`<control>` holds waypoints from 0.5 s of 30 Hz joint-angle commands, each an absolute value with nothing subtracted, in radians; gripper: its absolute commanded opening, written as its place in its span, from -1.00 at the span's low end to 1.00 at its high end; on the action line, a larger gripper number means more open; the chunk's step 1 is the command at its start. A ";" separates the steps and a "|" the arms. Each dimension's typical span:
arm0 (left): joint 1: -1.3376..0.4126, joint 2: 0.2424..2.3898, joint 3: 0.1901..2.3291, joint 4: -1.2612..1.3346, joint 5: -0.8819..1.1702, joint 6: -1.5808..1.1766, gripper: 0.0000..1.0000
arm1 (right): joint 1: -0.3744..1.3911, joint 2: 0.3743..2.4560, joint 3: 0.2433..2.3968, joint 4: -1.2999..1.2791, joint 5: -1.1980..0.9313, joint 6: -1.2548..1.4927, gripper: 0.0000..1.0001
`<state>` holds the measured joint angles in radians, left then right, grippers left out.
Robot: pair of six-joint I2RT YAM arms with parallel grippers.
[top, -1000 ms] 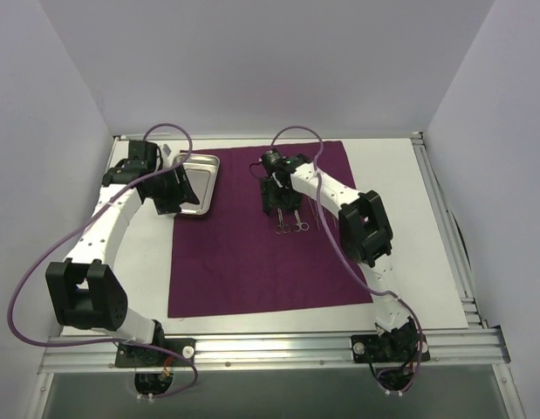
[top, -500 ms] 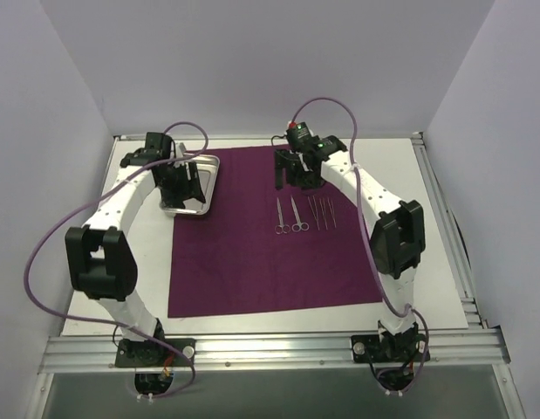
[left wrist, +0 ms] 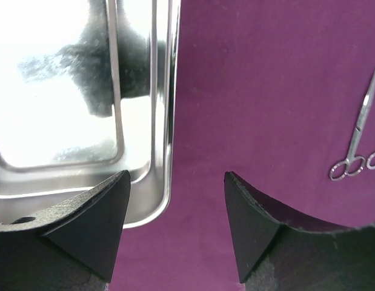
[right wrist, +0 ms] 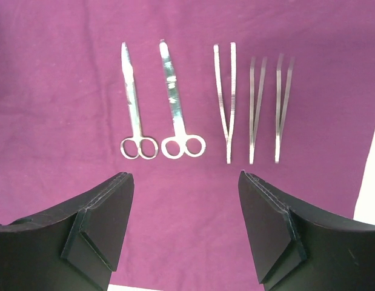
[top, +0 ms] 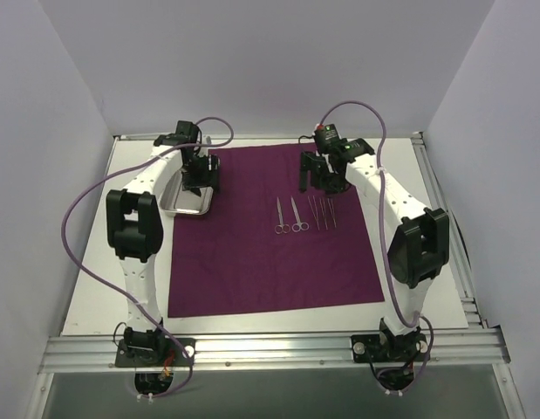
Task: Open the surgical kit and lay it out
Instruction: Adjust the container in the surgical kit.
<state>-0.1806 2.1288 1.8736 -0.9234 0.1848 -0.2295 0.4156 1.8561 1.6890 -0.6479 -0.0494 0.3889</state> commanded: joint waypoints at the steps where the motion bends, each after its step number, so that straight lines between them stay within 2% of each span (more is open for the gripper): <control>1: -0.213 2.199 1.985 -0.982 0.147 -0.238 0.44 | 0.390 1.783 1.669 -0.667 -0.052 0.370 0.41; 8: -0.241 2.309 2.085 -1.066 0.037 -0.267 0.40 | 0.353 1.749 1.626 -0.663 -0.064 0.362 0.41; 15: -0.247 2.379 2.190 -1.117 0.037 -0.287 0.22 | 0.333 1.743 1.609 -0.649 -0.077 0.357 0.41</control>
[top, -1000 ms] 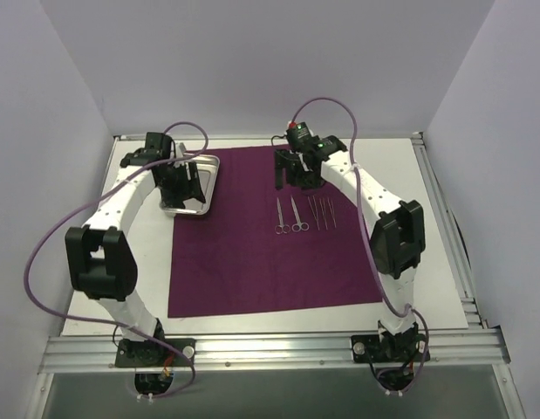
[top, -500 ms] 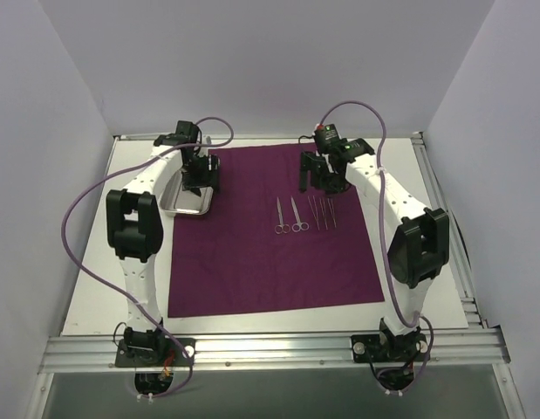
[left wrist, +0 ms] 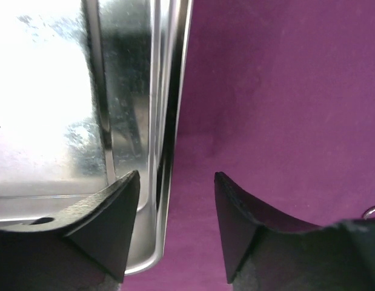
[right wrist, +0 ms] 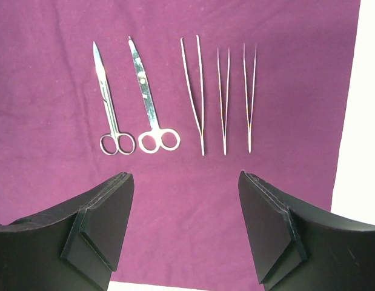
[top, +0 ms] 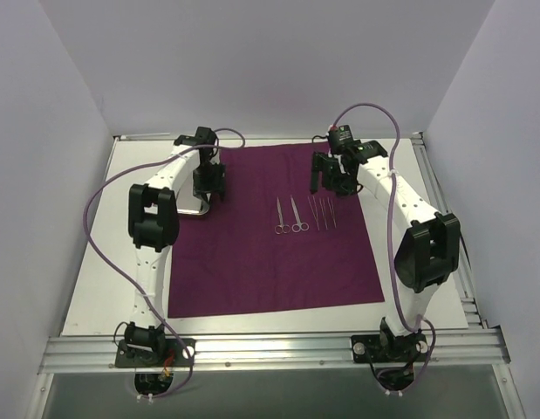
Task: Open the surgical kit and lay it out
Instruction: Adjust the container in the surgical kit, then reset both arms
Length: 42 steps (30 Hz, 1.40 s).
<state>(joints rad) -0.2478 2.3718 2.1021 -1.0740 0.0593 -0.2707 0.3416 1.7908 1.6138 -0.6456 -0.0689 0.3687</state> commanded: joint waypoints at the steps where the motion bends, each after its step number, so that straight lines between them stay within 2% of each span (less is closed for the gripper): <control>1: -0.250 2.391 2.207 -1.132 0.038 -0.288 0.20 | 0.331 1.741 1.609 -0.649 -0.078 0.357 0.41; 4: -0.252 2.422 2.282 -1.172 0.046 -0.301 0.07 | 0.328 1.743 1.606 -0.647 -0.080 0.354 0.41; 6: -0.253 2.440 2.330 -1.189 0.063 -0.308 -0.09 | 0.324 1.741 1.605 -0.646 -0.080 0.353 0.41; 12: -0.264 2.445 2.333 -1.166 0.097 -0.350 -0.23 | 0.314 1.743 1.592 -0.646 -0.087 0.348 0.41; 24: -0.278 2.479 2.370 -1.123 0.166 -0.399 -0.26 | 0.313 1.740 1.577 -0.649 -0.094 0.345 0.41; 28: -0.278 2.465 2.381 -1.132 0.131 -0.399 0.07 | 0.313 1.730 1.572 -0.646 -0.097 0.348 0.41; 29: -0.278 2.454 2.370 -1.129 0.118 -0.399 0.27 | 0.314 1.729 1.572 -0.647 -0.097 0.347 0.41; 31: -0.278 2.413 2.350 -1.111 0.077 -0.388 0.47 | 0.314 1.727 1.566 -0.641 -0.095 0.348 0.42; 32: -0.276 2.395 2.336 -1.101 0.066 -0.384 0.87 | 0.314 1.727 1.565 -0.638 -0.101 0.348 0.42; 35: -0.273 2.312 2.287 -1.072 0.023 -0.387 0.88 | 0.316 1.724 1.557 -0.624 -0.110 0.347 0.48; 36: -0.273 2.254 2.249 -1.046 0.009 -0.390 0.88 | 0.318 1.717 1.548 -0.620 -0.110 0.350 0.57; 38: -0.273 2.145 2.160 -0.996 -0.014 -0.394 0.88 | 0.322 1.700 1.514 -0.589 -0.124 0.357 0.99; 39: -0.273 2.100 2.160 -0.971 -0.014 -0.394 0.88 | 0.322 1.695 1.514 -0.580 -0.133 0.357 1.00; 42: -0.273 1.909 1.970 -0.829 0.032 -0.403 0.88 | 0.324 1.666 1.442 -0.511 -0.201 0.371 1.00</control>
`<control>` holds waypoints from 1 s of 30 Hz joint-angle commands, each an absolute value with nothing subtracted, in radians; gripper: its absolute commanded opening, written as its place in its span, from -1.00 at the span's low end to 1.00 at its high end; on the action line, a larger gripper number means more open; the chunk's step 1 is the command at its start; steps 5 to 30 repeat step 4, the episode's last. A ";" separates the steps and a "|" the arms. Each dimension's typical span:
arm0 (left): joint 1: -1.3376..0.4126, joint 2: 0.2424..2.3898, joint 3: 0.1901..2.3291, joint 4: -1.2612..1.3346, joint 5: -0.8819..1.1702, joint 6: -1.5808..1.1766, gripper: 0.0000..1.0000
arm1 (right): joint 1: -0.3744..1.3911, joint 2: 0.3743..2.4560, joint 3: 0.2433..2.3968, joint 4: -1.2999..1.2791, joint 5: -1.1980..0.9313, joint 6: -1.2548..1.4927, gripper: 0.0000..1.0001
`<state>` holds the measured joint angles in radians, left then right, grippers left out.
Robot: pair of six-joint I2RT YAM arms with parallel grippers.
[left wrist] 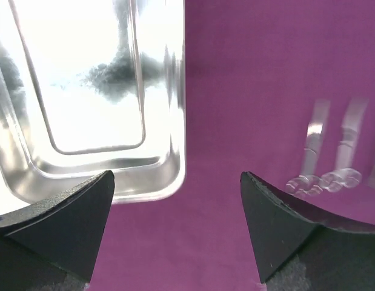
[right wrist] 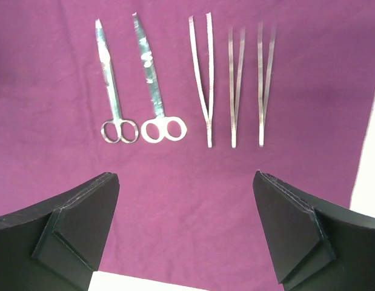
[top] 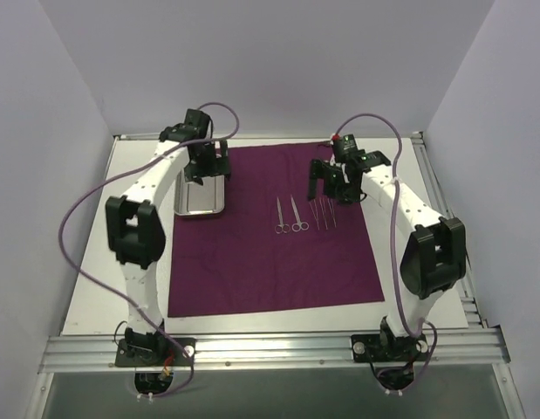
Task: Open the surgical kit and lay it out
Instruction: Reset both arms
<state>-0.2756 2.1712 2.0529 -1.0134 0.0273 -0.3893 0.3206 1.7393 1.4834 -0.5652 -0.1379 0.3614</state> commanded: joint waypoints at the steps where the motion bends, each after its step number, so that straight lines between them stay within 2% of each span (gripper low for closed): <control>1: -0.273 1.861 1.848 -0.783 0.084 -0.420 0.88 | 0.328 1.652 1.416 -0.483 -0.216 0.371 1.00; 3: -0.268 1.713 1.723 -0.651 0.156 -0.446 0.87 | 0.342 1.567 1.303 -0.344 -0.268 0.365 1.00; 4: -0.267 1.663 1.577 -0.579 0.204 -0.471 0.88 | 0.354 1.530 1.261 -0.280 -0.275 0.365 1.00; 30: -0.267 1.663 1.577 -0.579 0.204 -0.471 0.88 | 0.354 1.530 1.261 -0.280 -0.275 0.365 1.00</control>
